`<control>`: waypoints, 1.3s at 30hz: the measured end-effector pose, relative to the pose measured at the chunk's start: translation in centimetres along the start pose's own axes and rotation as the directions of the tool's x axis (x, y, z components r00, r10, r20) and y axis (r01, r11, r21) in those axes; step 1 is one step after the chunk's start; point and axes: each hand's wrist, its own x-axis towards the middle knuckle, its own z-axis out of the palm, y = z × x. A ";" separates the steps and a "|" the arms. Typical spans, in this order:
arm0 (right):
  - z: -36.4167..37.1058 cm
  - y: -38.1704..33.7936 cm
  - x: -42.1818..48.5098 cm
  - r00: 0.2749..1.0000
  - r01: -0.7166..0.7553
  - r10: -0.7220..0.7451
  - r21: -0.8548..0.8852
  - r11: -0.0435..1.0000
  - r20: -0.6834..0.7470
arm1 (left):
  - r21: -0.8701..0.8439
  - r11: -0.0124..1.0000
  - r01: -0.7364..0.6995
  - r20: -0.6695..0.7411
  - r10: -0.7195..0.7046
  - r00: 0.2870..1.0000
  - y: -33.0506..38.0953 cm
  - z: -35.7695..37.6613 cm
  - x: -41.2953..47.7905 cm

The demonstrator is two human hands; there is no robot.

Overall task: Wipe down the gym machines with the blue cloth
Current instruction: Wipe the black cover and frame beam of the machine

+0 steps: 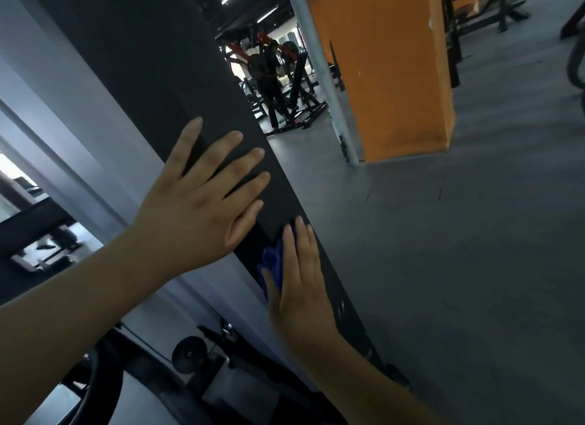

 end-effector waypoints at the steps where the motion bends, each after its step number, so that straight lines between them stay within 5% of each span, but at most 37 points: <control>1: 0.0 -0.4 1.2 1.000 -0.008 0.009 0.044 0.999 -0.021 | -0.001 1.000 -0.007 0.011 0.007 1.000 0.3 0.1 -0.3; 6: 1.0 1.2 -1.0 1.000 0.024 -0.024 0.035 0.999 -0.017 | -0.026 0.997 -0.071 0.086 0.073 0.994 3.3 0.9 -1.8; 11: 0.2 4.5 -6.5 0.980 -0.172 0.168 0.024 0.985 0.104 | -0.058 0.991 -0.120 0.098 0.126 0.987 5.5 1.6 -3.2; 18: 0.5 4.5 -5.3 0.982 -0.170 0.159 0.116 0.979 0.100 | -0.112 0.984 -0.139 0.161 0.156 0.974 8.4 2.9 -3.8; 23: 0.2 7.8 -10.2 0.928 -0.346 0.322 0.116 0.931 0.187 | -0.141 0.979 -0.148 0.157 0.169 0.973 11.0 3.7 -5.0; 29: 0.1 8.2 -9.1 0.938 -0.316 0.282 0.162 0.935 0.202 | -0.124 0.983 -0.133 0.135 0.149 0.980 12.4 4.8 -5.2; 34: -0.8 10.8 -13.3 0.795 -0.563 0.501 0.110 0.819 0.343 | -0.114 0.986 -0.120 0.113 0.133 0.985 13.1 5.3 -5.5; 39: -1.0 8.5 -10.2 0.891 -0.419 0.352 0.223 0.880 0.285 | -0.064 0.996 -0.065 0.110 0.072 0.991 14.2 5.8 -5.2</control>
